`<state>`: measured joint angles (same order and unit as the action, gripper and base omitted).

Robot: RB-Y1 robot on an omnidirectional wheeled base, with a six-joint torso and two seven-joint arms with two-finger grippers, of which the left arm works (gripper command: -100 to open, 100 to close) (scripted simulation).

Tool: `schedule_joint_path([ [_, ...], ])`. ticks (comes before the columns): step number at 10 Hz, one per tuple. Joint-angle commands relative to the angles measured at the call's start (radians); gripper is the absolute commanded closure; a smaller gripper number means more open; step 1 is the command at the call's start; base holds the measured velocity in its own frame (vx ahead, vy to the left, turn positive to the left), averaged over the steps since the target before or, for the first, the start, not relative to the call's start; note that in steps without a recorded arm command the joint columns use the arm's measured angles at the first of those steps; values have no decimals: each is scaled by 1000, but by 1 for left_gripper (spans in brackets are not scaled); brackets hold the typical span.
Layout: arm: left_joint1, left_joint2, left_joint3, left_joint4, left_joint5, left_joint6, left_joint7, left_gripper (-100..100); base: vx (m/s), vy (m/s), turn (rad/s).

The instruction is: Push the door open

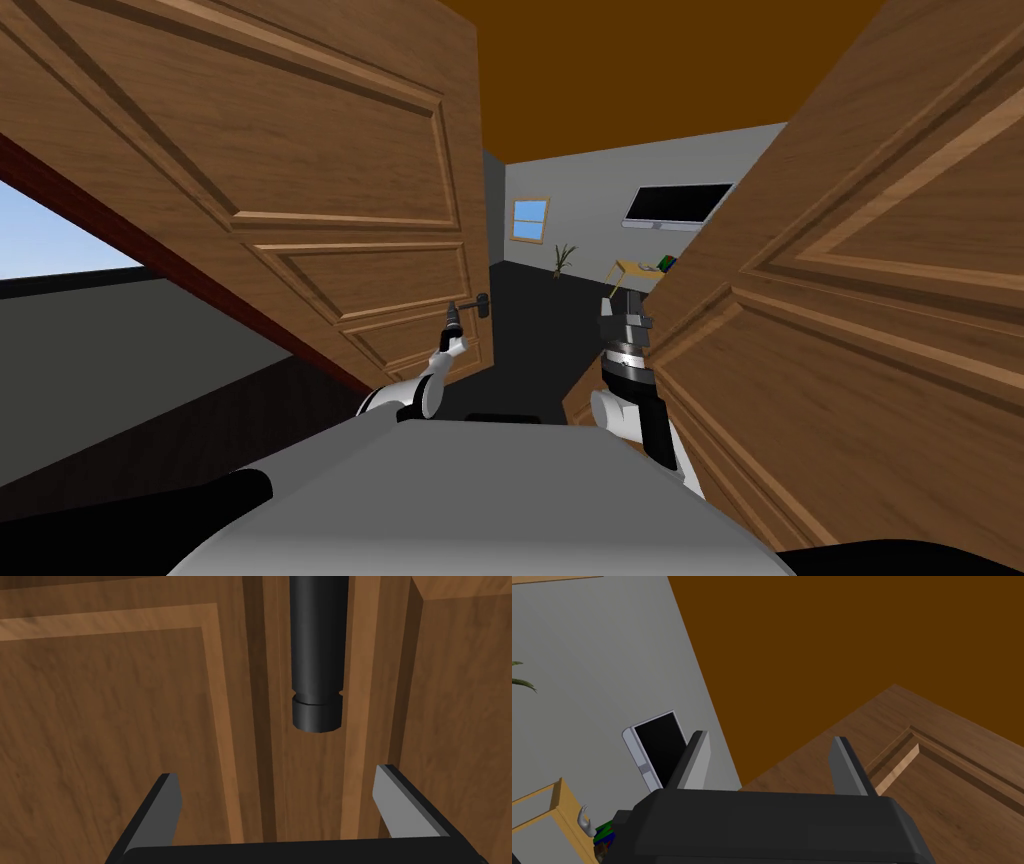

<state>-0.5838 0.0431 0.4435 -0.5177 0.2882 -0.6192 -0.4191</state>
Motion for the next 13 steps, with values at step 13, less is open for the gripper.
schedule_joint_path([
  [13,-96,-50,91,115,210,-174,-235,-100,-49,-33,-105],
])
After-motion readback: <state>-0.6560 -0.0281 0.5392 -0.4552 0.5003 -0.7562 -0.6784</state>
